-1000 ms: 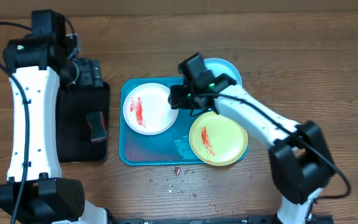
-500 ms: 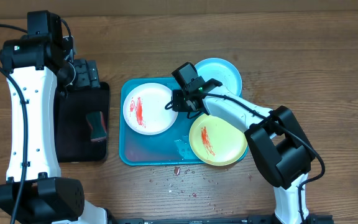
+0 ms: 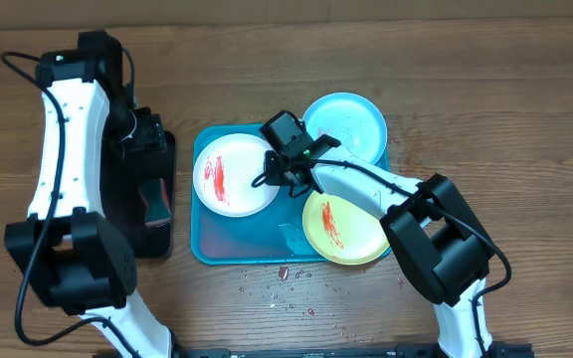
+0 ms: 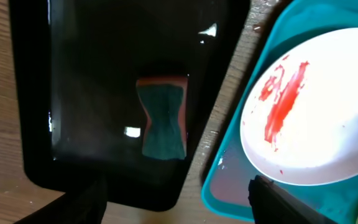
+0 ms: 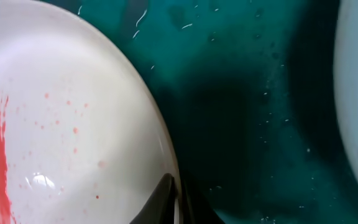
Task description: Clean dirty plates on tray and stack at the side
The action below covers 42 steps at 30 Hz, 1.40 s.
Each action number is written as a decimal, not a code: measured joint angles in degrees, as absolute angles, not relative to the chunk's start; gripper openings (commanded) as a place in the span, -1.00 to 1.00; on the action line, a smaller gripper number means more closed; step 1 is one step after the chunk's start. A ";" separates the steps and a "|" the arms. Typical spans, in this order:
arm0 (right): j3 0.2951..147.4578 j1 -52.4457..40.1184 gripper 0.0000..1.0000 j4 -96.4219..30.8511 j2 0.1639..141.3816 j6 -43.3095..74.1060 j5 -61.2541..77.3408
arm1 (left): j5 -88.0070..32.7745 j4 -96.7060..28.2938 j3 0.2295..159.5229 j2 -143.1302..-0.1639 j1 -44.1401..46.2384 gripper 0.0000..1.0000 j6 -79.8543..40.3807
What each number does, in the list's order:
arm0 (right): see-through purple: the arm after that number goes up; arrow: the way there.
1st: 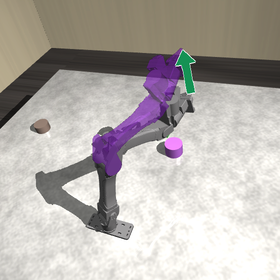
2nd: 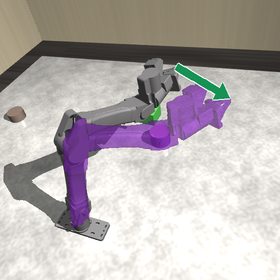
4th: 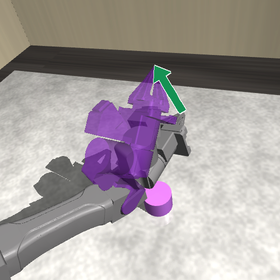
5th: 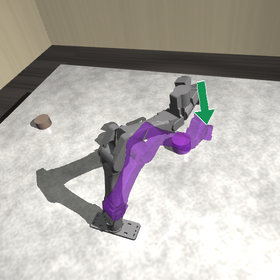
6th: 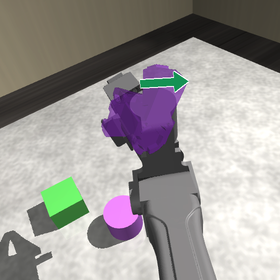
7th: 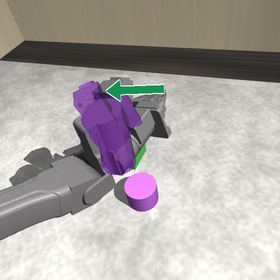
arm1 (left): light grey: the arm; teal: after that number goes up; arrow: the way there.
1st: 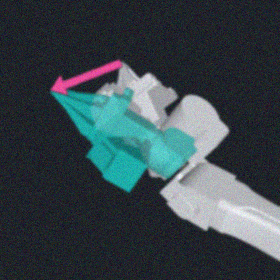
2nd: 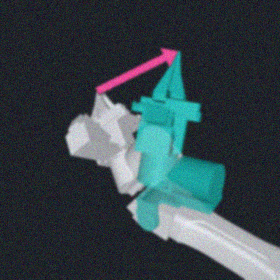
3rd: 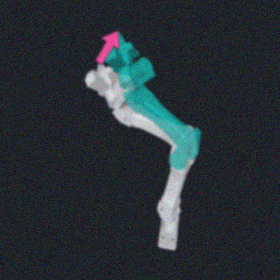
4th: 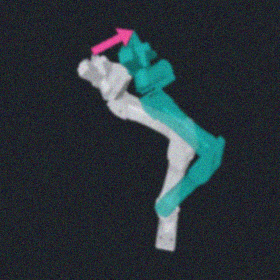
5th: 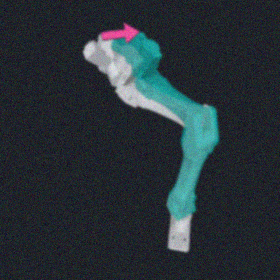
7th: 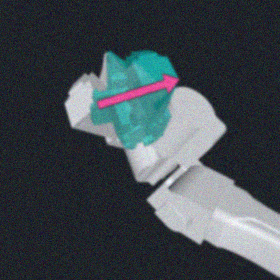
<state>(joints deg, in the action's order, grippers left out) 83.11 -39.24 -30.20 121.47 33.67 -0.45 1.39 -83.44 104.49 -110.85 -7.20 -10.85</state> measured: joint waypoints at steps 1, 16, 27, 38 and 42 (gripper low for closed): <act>83.13 -39.24 -0.88 -30.24 121.47 33.82 -0.45 | 1.39 -83.31 104.40 -111.20 -7.27 0.42 -10.85; 83.37 -39.24 -0.88 -31.03 121.47 34.33 -0.47 | 0.82 -69.10 81.45 -104.09 -8.64 0.29 -11.27; 83.46 -39.24 -0.90 -31.14 121.47 34.35 -0.47 | 0.73 -48.31 65.82 -94.11 -10.17 0.04 -7.79; 83.46 -39.24 -0.90 -31.14 121.47 34.35 -0.47 | 0.30 -47.68 64.58 -102.28 -10.17 -0.49 -7.25; 83.46 -39.24 -0.90 -31.11 121.47 34.35 -0.47 | -0.19 -46.89 64.55 -104.29 -10.17 -0.61 -7.07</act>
